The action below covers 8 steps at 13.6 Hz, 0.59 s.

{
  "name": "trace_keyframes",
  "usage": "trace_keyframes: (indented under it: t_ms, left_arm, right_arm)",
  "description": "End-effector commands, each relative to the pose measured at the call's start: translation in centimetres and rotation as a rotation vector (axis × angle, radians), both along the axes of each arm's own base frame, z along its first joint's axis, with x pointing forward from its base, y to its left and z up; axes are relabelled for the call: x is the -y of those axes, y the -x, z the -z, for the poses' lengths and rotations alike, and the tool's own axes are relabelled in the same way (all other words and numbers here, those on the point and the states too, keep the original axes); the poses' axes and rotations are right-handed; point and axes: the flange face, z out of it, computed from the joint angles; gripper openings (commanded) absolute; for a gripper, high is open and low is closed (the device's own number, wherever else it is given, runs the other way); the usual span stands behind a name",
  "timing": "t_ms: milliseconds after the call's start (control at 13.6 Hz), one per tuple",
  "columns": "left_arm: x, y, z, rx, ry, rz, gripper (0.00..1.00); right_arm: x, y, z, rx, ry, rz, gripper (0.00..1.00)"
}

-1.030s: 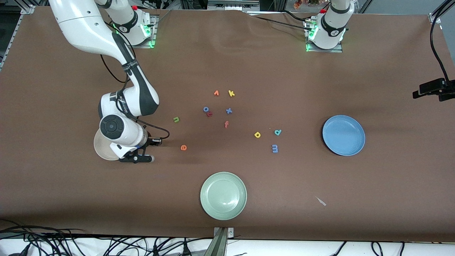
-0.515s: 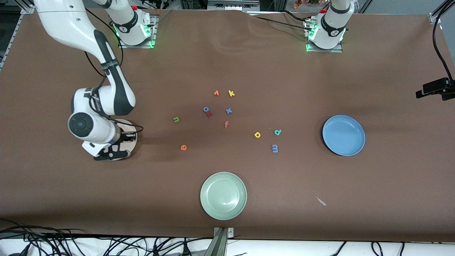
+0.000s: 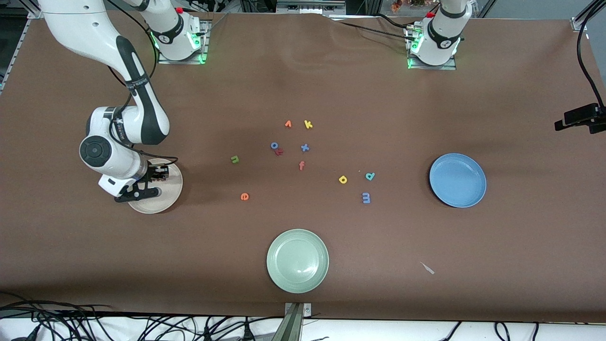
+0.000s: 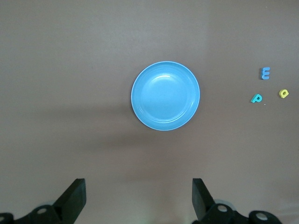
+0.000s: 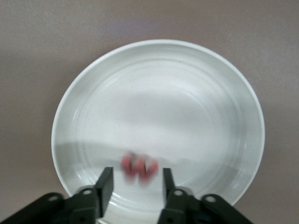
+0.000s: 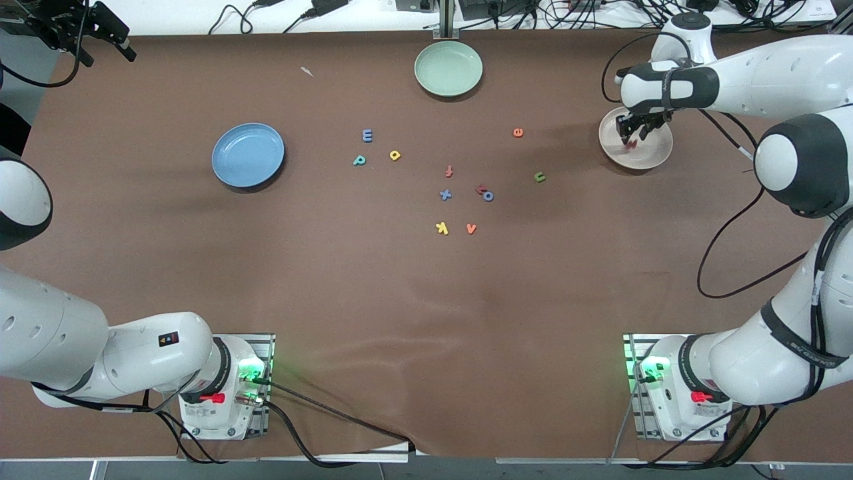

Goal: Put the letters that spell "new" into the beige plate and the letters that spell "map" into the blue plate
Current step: 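Carry the pink w onto the beige plate and open the right gripper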

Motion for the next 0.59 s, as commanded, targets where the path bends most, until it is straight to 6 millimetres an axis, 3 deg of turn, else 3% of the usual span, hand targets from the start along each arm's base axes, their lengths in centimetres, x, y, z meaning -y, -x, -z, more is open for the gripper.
trace_keyframes:
  t_ms: [0,147,515]
  left_arm:
    - [-0.2,0.3,-0.8,-0.001,-0.029,-0.002,1.00]
    - [-0.2,0.3,-0.8,-0.001,-0.029,-0.002,1.00]
    - [-0.2,0.3,-0.8,-0.001,-0.029,-0.002,1.00]
  right_arm:
    - [-0.4,0.4,-1.5,0.018,-0.036,0.014,1.00]
    - [-1.4,-0.1,-2.4,0.036,-0.049,0.034,1.00]
    - [-7.9,0.0,-3.9,0.032,-0.079,0.167,1.00]
